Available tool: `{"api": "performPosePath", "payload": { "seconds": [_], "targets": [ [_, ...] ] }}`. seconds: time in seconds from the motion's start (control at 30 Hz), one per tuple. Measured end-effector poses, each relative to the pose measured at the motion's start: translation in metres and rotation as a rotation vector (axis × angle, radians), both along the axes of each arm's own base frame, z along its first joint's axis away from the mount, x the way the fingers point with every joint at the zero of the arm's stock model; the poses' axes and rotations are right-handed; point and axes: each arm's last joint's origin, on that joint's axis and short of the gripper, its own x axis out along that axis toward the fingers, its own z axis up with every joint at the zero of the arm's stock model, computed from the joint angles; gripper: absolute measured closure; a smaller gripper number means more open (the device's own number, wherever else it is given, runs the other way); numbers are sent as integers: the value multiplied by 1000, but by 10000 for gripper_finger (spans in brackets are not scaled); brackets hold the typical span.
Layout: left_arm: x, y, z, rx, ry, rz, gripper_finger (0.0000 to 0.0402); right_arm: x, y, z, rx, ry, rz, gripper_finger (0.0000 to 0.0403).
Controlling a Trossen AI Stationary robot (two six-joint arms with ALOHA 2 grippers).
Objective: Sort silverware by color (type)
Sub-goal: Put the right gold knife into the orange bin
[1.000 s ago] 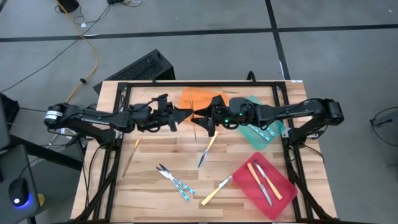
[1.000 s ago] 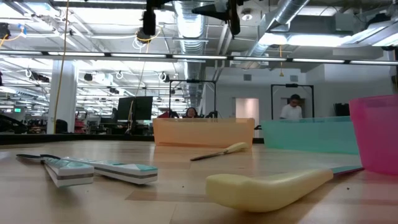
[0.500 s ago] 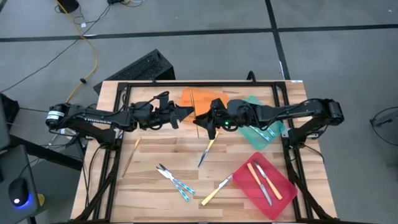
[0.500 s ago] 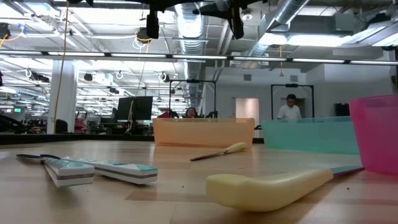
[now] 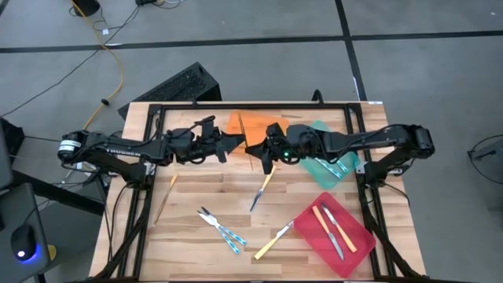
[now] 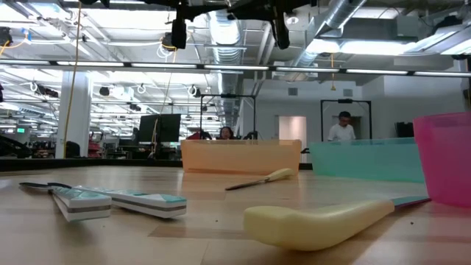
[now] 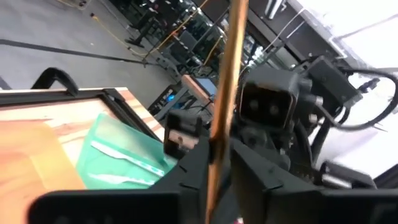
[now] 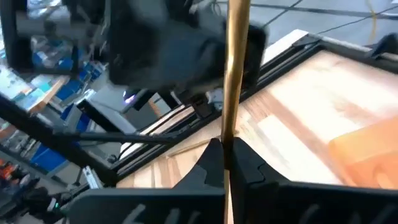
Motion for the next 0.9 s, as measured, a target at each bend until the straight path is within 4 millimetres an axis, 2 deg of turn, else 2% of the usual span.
{"api": "performPosePath", "payload": {
  "seconds": [0.23, 0.37, 0.5, 0.7, 0.9],
  "targets": [
    [0, 4, -7, -27, 62, 5, 252, -11, -28, 13, 3, -40, -96, 394],
    [-1, 4, -14, -36, 139, -17, 215, -17, -49, 12, -6, -20, -142, 394],
    [-1, 4, -19, -53, 185, -28, 202, -24, -73, 9, -2, 23, -218, 394],
    [-11, 3, -8, -1, 168, -78, 200, -31, -96, -2, -6, 119, -251, 394],
    [-28, 4, 6, 45, 151, -70, 200, -19, -112, -25, 3, 172, -270, 394]
  ]
}}
